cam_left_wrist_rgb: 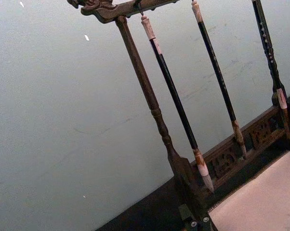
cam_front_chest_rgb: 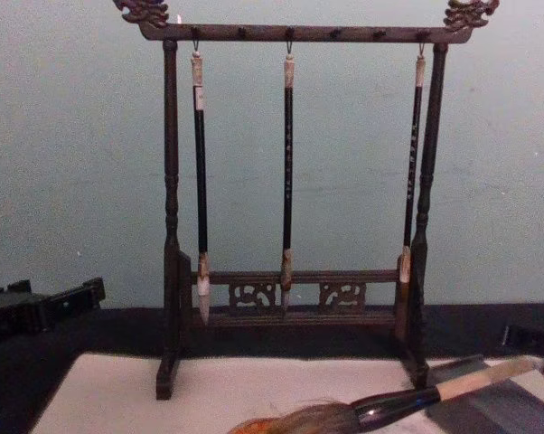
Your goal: Pick up the brush from the inkstone, write on the paper, then place the brush back to its original position.
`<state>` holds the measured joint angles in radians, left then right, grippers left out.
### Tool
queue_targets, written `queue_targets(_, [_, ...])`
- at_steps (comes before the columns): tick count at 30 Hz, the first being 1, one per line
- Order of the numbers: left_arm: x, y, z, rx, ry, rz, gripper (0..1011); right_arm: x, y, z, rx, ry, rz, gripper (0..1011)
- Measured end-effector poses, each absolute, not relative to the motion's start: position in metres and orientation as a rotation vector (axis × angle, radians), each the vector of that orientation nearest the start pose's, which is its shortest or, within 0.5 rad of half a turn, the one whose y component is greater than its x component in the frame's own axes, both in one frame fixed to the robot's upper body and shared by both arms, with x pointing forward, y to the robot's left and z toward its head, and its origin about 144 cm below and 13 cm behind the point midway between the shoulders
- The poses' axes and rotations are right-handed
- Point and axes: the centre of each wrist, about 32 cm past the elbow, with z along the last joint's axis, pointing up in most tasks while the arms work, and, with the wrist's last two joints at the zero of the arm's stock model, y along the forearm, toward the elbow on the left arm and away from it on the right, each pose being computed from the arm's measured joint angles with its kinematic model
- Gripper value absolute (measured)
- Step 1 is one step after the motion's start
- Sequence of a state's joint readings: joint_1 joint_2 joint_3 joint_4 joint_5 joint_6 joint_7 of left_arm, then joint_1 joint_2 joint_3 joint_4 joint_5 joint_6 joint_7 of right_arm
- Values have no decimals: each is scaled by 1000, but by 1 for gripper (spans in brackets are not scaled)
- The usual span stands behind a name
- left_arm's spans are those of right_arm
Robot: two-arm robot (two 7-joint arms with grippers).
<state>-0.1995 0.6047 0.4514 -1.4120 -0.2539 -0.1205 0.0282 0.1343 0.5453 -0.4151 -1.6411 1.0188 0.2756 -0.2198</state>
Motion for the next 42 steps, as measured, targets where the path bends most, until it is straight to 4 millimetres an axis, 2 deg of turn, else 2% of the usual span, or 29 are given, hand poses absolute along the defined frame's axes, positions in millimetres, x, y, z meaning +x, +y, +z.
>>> queue_targets(21, [489,310,1140,304,-285,1248,1002,458,-263,1176,-143,463,-1359,1008])
queue_targets(42, [489,310,1140,304,-285,1248,1000,423,-255,1191,-208,231,-1302,1008])
